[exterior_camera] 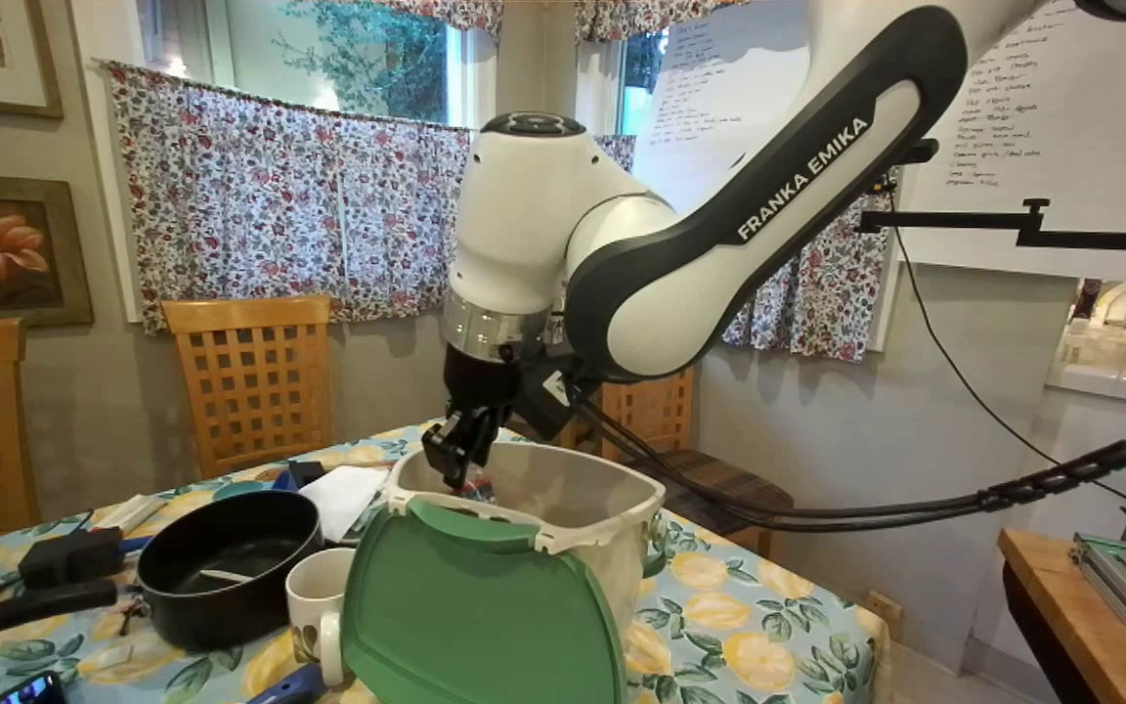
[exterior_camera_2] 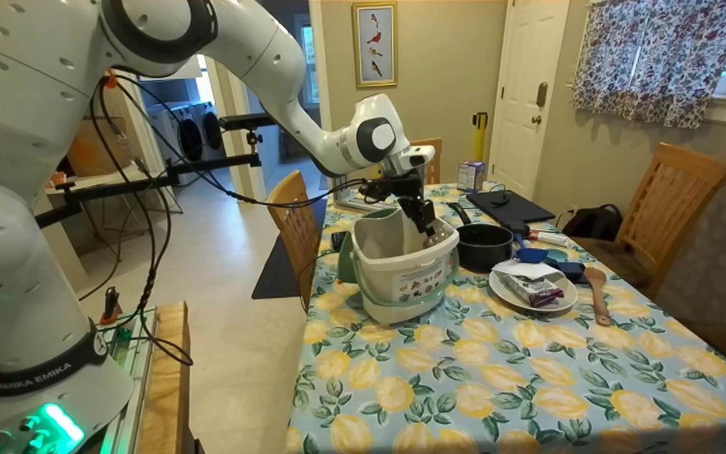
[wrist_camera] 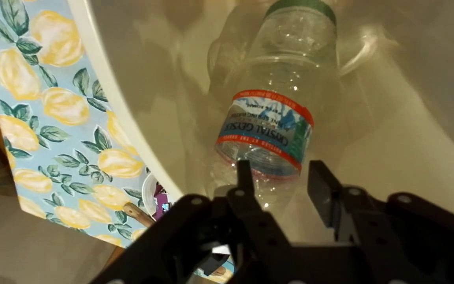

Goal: Take the water bottle and cup out of the basket.

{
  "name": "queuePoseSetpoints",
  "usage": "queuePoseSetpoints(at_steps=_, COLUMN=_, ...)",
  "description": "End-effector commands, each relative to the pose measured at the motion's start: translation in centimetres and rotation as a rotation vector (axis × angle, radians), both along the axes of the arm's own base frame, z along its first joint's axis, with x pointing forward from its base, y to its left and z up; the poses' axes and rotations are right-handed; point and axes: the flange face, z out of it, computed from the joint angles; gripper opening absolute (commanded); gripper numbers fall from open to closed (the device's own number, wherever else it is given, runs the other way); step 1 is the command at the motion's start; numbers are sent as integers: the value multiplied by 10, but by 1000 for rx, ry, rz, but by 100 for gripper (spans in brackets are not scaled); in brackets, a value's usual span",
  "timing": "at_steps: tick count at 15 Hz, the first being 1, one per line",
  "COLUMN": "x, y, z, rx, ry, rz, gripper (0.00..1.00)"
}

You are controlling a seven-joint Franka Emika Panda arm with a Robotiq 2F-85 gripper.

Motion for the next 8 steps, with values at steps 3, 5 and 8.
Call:
queuePoseSetpoints(at_steps=3, x=-2, y=-3, z=5, rx=-56, ry=-31, rz=15, gripper=88)
queuePoseSetpoints(at_steps=5, x=-1, y=-4, z=3, rx=-68, ry=-29, rz=13, gripper=99)
queuePoseSetpoints(at_steps=8, x=2, y=-8, z=0, rx=-67, ry=-26, rz=9, gripper=100)
